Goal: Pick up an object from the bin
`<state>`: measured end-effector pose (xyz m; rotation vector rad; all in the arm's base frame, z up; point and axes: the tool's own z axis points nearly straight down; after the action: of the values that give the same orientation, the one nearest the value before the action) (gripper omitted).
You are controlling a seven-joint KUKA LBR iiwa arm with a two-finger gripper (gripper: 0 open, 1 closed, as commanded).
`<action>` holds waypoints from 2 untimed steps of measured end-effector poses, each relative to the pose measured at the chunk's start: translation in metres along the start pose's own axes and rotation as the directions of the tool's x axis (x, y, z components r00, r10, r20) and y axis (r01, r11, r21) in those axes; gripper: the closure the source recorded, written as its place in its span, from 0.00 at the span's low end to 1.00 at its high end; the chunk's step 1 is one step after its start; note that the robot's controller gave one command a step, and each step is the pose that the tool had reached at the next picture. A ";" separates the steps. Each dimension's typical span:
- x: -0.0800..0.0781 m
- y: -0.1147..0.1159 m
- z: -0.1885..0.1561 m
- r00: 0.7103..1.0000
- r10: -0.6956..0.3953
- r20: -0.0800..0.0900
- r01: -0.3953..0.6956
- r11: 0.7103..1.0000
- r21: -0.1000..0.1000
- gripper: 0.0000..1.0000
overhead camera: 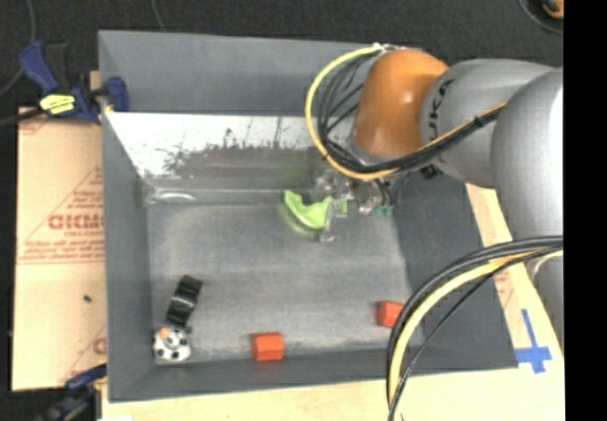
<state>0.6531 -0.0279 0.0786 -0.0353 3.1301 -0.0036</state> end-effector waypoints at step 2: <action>0.001 -0.003 -0.075 1.000 -0.011 0.000 0.011 1.000 0.001 1.00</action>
Offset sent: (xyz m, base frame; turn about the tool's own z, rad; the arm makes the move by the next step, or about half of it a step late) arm -0.0020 -0.0023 0.0902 -0.0158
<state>0.6514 -0.0308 0.1532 -0.0528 3.1299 -0.0055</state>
